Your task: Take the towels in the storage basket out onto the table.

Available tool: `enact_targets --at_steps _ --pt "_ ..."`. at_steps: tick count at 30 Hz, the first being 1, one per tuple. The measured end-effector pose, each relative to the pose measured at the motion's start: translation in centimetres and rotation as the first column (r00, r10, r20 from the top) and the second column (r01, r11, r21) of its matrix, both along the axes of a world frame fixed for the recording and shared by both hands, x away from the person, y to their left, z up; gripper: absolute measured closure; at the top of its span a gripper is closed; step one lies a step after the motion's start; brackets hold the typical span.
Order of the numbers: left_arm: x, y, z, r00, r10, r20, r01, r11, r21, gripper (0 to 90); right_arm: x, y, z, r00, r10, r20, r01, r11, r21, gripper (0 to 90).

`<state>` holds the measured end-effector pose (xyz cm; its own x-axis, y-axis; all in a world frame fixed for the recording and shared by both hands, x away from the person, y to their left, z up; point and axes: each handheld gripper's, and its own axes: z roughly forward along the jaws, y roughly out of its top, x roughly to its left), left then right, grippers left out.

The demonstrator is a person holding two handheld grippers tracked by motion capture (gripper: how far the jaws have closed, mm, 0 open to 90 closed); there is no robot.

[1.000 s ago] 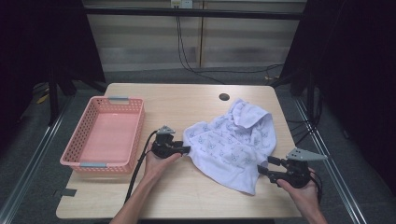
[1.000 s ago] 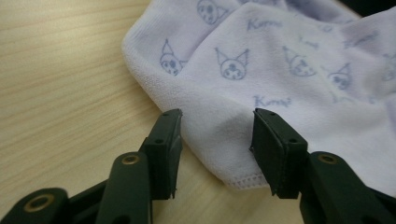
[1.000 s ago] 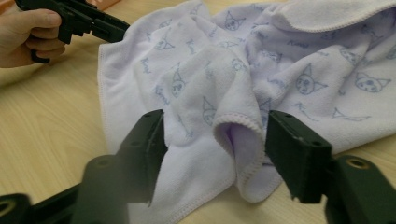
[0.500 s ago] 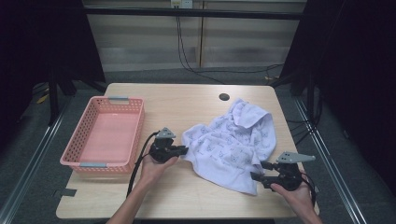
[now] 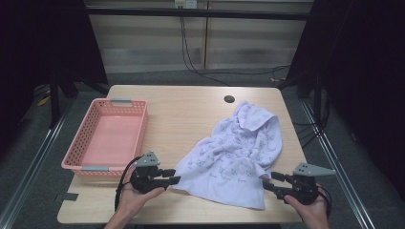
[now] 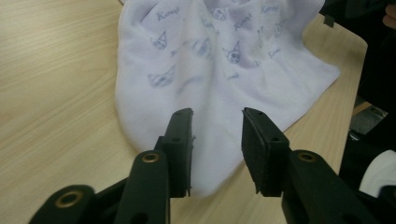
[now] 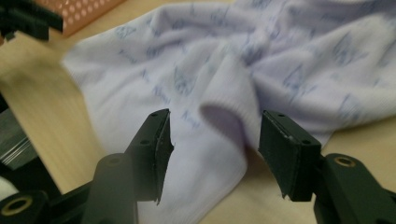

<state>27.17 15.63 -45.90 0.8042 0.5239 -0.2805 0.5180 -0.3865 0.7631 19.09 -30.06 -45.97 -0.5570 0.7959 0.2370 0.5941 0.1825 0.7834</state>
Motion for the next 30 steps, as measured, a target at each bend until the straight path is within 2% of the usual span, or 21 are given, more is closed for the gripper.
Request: enact_targets --at_steps 1,3,5,7,9,10,11,12,13,15,16,17,20,22,23,25,26,27,28,29,30 --pt "0.4 0.1 -0.1 0.9998 0.019 0.005 -0.019 0.9998 0.000 61.9 -0.2 0.2 -0.5 0.9999 0.008 -0.011 -0.008 0.9999 -0.014 48.1" --pt "1.4 0.3 -0.5 0.9990 0.040 0.022 -0.041 0.9986 0.033 65.0 -0.2 0.5 -1.0 0.9988 0.036 -0.033 -0.036 0.9993 -0.012 54.2" --pt "2.9 0.3 -1.6 0.9946 0.103 -0.012 -0.102 0.9929 0.062 68.4 -0.2 1.1 -1.4 0.9966 0.065 -0.050 -0.066 0.9976 -0.022 56.9" --pt "3.7 0.1 -2.3 0.9955 0.094 -0.009 -0.093 0.9929 0.074 68.4 0.0 1.6 -1.9 0.9906 0.117 -0.071 -0.120 0.9916 -0.048 57.7" --pt "4.4 -0.1 -2.9 0.9960 0.089 -0.009 -0.087 0.9911 0.100 65.4 0.5 2.0 -2.5 0.9852 0.142 -0.096 -0.149 0.9864 -0.069 53.9" --pt "4.7 -0.2 -3.1 0.9982 0.060 0.005 -0.060 0.9931 0.101 60.7 1.0 2.2 -2.9 0.9829 0.143 -0.115 -0.154 0.9837 -0.092 49.0" --pt "4.9 -0.2 -3.1 0.9984 0.057 0.004 -0.057 0.9905 0.125 60.7 1.0 2.2 -2.9 0.9829 0.143 -0.115 -0.154 0.9837 -0.092 49.0" --pt "4.9 -0.4 -3.1 0.9972 0.075 0.001 -0.074 0.9898 0.122 60.3 1.2 2.3 -3.1 0.9813 0.149 -0.122 -0.162 0.9805 -0.110 45.5" --pt "4.7 -0.5 -3.1 0.9977 0.068 0.003 -0.068 0.9915 0.111 58.1 1.3 2.4 -3.1 0.9833 0.137 -0.120 -0.153 0.9787 -0.137 40.3" --pt "4.6 -0.9 -3.3 0.9983 0.055 0.019 -0.057 0.9877 0.146 56.3 1.4 2.4 -3.2 0.9865 0.116 -0.116 -0.134 0.9783 -0.158 33.0" --pt "4.7 -0.9 -3.4 0.9988 0.048 0.005 -0.048 0.9878 0.148 54.1 1.4 2.4 -3.3 0.9867 0.113 -0.117 -0.132 0.9770 -0.167 30.2" --pt "4.8 -0.9 -3.7 0.9988 0.050 -0.002 -0.049 0.9879 0.147 51.5 1.4 2.5 -3.5 0.9836 0.124 -0.131 -0.146 0.9736 -0.176 28.2" --pt "4.8 -0.9 -3.9 0.9990 0.044 -0.006 -0.043 0.9889 0.142 48.3 1.3 2.8 -3.7 0.9784 0.174 -0.111 -0.192 0.9644 -0.182 24.1" --pt "4.7 -1.2 -4.0 0.9995 0.031 -0.007 -0.029 0.9873 0.156 46.9 1.2 3.1 -3.8 0.9786 0.187 -0.085 -0.202 0.9534 -0.224 27.9" --pt "4.7 -1.4 -4.0 0.9990 0.044 -0.006 -0.042 0.9866 0.157 46.9 1.2 3.1 -3.8 0.9786 0.187 -0.085 -0.202 0.9534 -0.224 27.9" --pt "4.7 -1.9 -4.0 0.9991 0.036 -0.020 -0.033 0.9886 0.147 47.4 1.0 3.4 -3.7 0.9825 0.174 -0.068 -0.186 0.9451 -0.269 36.2" --pt "4.5 -2.3 -3.9 0.9993 0.036 0.008 -0.037 0.9844 0.172 50.4 1.0 3.4 -3.8 0.9819 0.181 -0.056 -0.189 0.9438 -0.271 43.3" --pt "4.4 -2.6 -3.9 0.9995 0.019 0.024 -0.024 0.9822 0.186 58.2 1.0 3.4 -3.7 0.9812 0.186 -0.053 -0.193 0.9448 -0.265 53.2" --pt "4.4 -2.8 -3.9 0.9999 0.001 0.017 -0.004 0.9834 0.181 63.5 1.0 3.3 -3.6 0.9819 0.181 -0.055 -0.189 0.9456 -0.265 57.6" --pt "4.4 -3.0 -4.0 1.0000 -0.001 0.006 0.000 0.9850 0.172 74.5 1.0 3.3 -3.6 0.9812 0.184 -0.057 -0.193 0.9465 -0.259 64.7" --pt "4.4 -3.0 -3.9 0.9999 -0.013 -0.009 0.015 0.9868 0.161 81.2 1.0 3.3 -3.5 0.9776 0.201 -0.062 -0.210 0.9450 -0.250 79.4"
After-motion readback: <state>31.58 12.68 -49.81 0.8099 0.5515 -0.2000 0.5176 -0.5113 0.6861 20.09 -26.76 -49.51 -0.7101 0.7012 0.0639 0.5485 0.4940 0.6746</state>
